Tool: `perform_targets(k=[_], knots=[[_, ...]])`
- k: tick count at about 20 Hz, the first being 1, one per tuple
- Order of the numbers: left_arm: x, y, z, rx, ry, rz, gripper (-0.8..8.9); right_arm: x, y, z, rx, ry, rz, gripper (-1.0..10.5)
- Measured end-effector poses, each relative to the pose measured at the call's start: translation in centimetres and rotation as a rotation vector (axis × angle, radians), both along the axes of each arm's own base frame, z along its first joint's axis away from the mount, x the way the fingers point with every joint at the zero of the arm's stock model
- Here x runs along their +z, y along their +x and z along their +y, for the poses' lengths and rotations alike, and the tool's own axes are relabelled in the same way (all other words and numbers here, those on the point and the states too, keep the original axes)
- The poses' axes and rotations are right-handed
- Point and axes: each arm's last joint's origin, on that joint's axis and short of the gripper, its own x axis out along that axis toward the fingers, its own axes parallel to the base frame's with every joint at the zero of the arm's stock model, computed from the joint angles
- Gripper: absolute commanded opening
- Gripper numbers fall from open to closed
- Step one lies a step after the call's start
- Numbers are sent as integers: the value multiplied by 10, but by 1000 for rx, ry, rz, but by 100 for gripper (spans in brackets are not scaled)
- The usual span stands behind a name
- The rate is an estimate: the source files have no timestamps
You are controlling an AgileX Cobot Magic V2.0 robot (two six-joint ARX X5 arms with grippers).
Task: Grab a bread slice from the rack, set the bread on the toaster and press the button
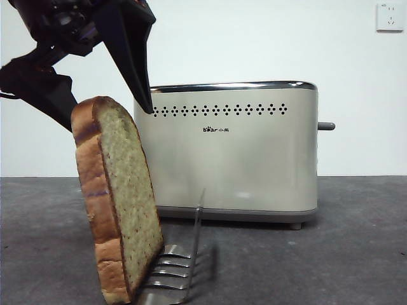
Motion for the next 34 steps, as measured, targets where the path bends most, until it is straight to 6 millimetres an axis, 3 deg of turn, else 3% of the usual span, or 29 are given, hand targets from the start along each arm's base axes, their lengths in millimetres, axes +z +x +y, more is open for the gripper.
perform_targets(k=[1, 5, 8, 21, 29, 34], knots=[[-1, -1, -2, -6, 3, 3, 327, 0, 0, 0, 0, 0, 0, 1], [-2, -2, -4, -17, 5, 6, 80, 0, 0, 0, -1, -1, 0, 1], [-2, -3, -5, -20, 6, 5, -9, 0, 0, 0, -6, -5, 0, 1], [6, -1, -7, -18, -12, -11, -8, -4, -4, 0, -6, -6, 55, 1], [51, -4, -5, -93, -2, -50, -5, -4, -4, 0, -6, -6, 55, 1], [102, -12, 1, -206, -11, -149, -5, -4, -3, -1, -13, -12, 55, 1]])
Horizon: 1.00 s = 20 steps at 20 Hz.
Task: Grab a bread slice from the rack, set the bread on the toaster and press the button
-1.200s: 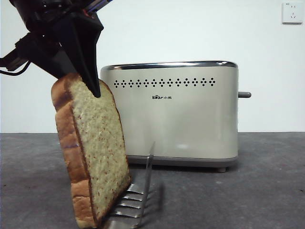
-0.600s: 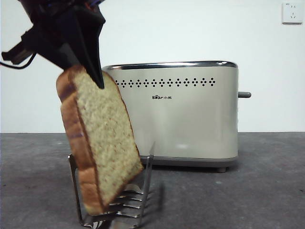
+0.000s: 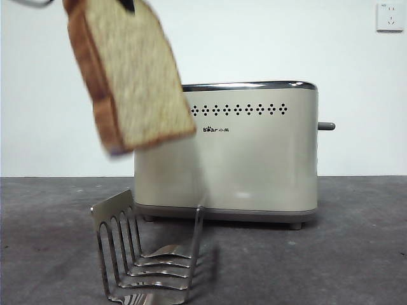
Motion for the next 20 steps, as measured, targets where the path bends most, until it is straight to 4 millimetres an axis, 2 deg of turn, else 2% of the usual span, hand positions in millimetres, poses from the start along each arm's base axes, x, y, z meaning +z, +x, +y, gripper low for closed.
perform_targets(k=[2, 6, 10, 16, 20], knots=[[26, -5, 4, -59, -20, -77, -4, 0, 0, 0, -11, -11, 0, 1], [76, -14, 10, -207, -90, -339, -4, 0, 0, 0, -13, -12, 0, 1], [111, -17, 13, -399, -113, -681, -4, 0, 0, 0, -13, -12, 4, 1], [121, -7, 6, -681, -10, -1058, -4, -1, 0, -1, -27, -27, 6, 1], [109, 13, -9, -798, 57, -1107, -4, -1, 1, -1, -36, -36, 12, 1]])
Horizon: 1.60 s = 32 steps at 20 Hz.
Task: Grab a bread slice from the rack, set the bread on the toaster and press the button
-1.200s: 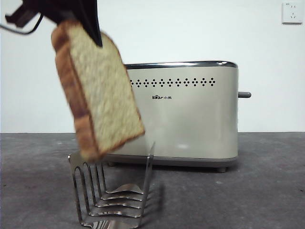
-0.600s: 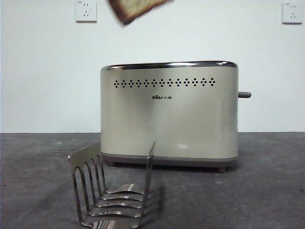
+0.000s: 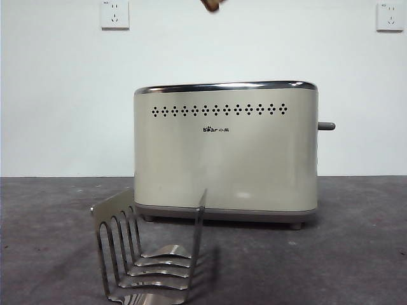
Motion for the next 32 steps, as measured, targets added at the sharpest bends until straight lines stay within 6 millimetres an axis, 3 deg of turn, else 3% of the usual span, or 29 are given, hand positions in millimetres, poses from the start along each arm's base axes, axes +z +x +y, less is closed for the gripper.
perform_targets(k=[6, 10, 14, 25, 32], knots=[[-30, 32, -23, -22, 138, 0, -5, -1, 3, -1, -15, -16, 16, 1], [-43, 44, -30, -14, 232, -22, -6, -2, 4, -1, -38, -41, 23, 1], [-52, 46, -31, -58, 302, -9, -6, -2, 4, -2, -58, -61, 24, 1], [-53, 45, -32, -69, 314, -11, -9, -2, 4, -2, -61, -63, 26, 1], [-65, 56, -38, -38, 369, 7, -9, -3, 4, -2, -61, -63, 27, 1]])
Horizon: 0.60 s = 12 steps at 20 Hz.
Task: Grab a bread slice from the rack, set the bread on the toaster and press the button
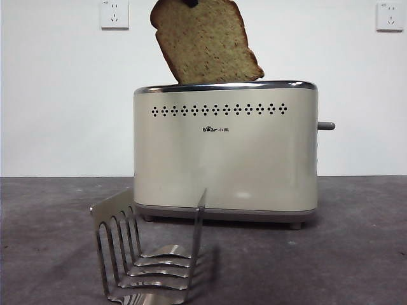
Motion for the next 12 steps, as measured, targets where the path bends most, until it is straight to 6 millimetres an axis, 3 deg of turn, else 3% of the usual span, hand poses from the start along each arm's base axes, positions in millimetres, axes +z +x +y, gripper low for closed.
perform_targets(k=[12], knots=[[-23, 18, -24, 8, 77, -39, -9, 0, 0, 0, 0, 0, 0, 1]])
